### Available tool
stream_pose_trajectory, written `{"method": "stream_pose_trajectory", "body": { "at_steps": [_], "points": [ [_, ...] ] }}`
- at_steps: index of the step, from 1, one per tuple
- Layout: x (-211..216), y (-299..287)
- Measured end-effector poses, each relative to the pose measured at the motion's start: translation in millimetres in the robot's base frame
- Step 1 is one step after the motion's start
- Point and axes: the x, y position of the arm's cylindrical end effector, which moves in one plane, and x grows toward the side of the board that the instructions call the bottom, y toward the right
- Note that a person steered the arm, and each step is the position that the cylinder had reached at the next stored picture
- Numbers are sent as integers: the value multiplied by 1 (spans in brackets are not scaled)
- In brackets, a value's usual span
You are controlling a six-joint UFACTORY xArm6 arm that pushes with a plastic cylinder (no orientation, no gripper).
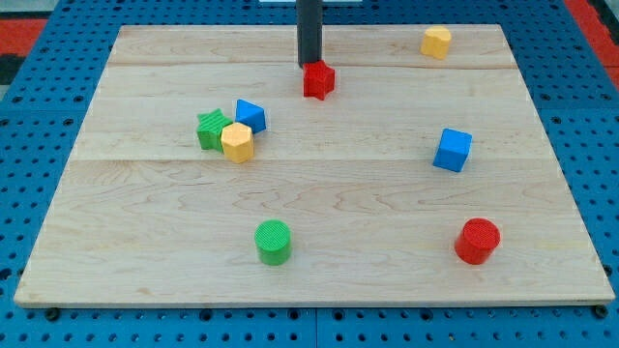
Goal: Move the red star into the group of blocks
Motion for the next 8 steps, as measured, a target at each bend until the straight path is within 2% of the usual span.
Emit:
{"method": "stream_pose_trajectory", "body": {
  "at_steps": [4,8],
  "points": [
    [80,53],
    [120,58]
  ]
}}
